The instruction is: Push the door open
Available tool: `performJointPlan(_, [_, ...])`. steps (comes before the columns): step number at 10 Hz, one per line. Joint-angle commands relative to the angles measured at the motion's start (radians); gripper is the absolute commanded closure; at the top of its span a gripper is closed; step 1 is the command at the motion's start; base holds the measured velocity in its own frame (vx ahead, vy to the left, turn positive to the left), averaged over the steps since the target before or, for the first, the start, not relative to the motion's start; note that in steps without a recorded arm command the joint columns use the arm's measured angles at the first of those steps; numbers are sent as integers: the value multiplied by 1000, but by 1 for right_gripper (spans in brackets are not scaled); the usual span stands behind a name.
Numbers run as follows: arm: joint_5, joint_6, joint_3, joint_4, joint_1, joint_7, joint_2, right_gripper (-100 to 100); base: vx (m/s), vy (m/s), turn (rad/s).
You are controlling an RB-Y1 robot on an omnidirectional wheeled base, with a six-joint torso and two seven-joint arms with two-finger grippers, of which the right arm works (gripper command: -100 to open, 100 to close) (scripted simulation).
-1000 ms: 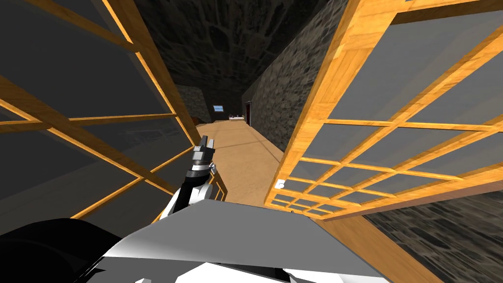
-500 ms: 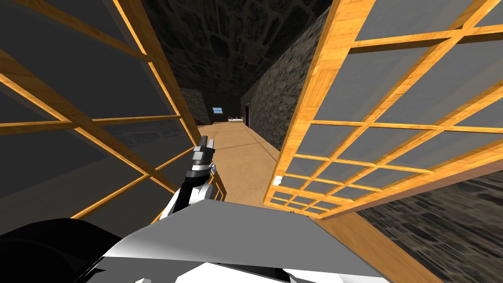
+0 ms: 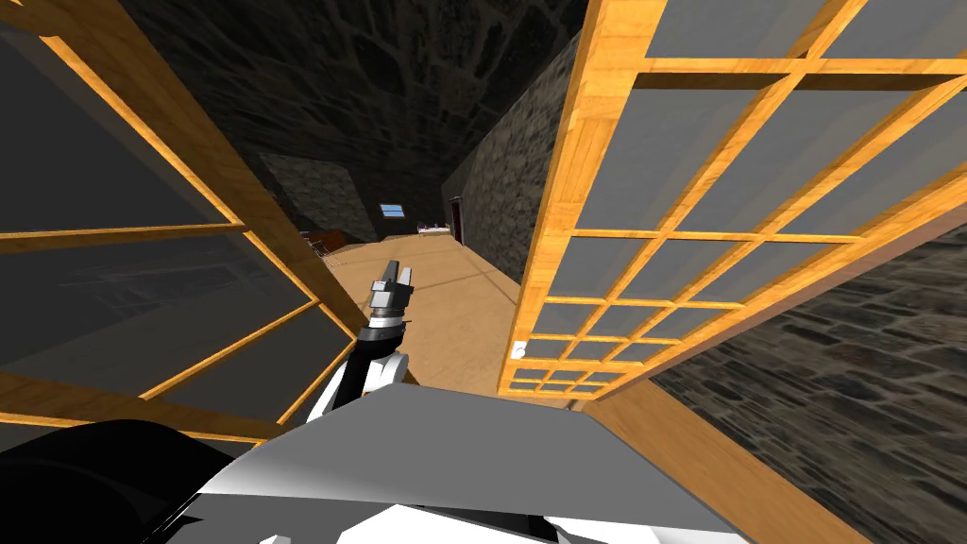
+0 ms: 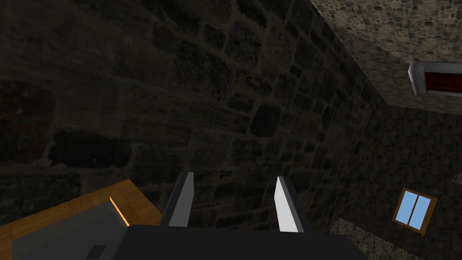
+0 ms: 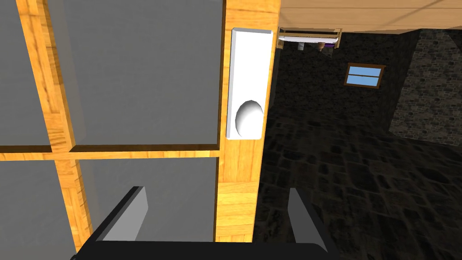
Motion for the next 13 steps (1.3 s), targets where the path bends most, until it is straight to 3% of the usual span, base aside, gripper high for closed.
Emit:
performJointPlan(1, [-2, -3, 41, -11, 23, 21, 1, -100, 143, -36, -327])
performJointPlan(4, [-5, -9, 99, -18, 51, 53, 13, -100, 116, -27, -296])
performJointPlan(8, [-9, -18, 182, -28, 90, 99, 60, -100, 92, 49, -284])
performJointPlan(9, [-11, -23, 169, -12, 78, 97, 51, -100, 28, 34, -43])
performJointPlan(10, [-11, -14, 173, -23, 82, 99, 22, -100, 116, 18, 70])
performJointPlan(13, [-10, 0, 177, -38, 88, 98, 7, -100, 225, 20, 33])
